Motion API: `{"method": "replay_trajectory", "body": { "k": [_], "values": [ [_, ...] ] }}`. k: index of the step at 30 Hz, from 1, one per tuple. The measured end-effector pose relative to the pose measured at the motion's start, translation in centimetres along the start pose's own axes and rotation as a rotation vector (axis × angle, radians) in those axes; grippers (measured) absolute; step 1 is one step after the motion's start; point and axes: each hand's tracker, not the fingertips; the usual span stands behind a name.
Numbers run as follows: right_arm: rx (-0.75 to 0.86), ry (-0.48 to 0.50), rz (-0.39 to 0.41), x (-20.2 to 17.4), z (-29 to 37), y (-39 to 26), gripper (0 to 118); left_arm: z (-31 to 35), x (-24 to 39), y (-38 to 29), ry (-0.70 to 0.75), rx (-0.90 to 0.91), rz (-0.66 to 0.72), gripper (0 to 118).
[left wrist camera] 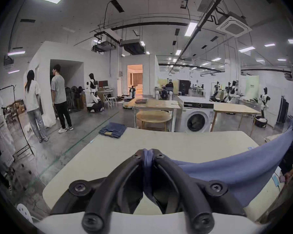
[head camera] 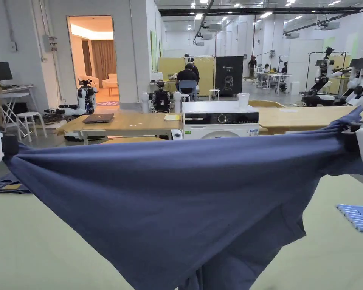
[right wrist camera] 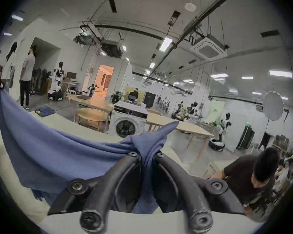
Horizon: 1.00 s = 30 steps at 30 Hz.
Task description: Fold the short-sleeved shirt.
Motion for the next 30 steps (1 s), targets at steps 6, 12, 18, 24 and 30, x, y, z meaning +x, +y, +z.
{"method": "replay_trajectory", "body": {
  "k": [6,12,18,24,30],
  "values": [
    [0.01,-0.043,0.058,-2.2,-7.7,3.0,9,-6.4,1.6,3.4,0.073,0.003,-0.001,2],
    [0.007,-0.081,0.002,-3.1,-15.4,5.9,9,-12.7,4.2,6.0,0.143,0.026,-0.124,2],
    [0.018,-0.126,-0.055,-4.7,-21.9,5.8,9,-18.7,5.6,6.3,0.154,0.068,-0.03,2],
    [-0.03,-0.168,-0.129,-7.5,-26.6,0.5,9,-23.9,6.6,1.0,0.136,0.048,0.093,2],
    [-0.096,-0.156,-0.101,-9.5,-27.8,-7.0,9,-25.4,6.2,-6.7,0.115,-0.013,-0.016,2]
  ]
}}
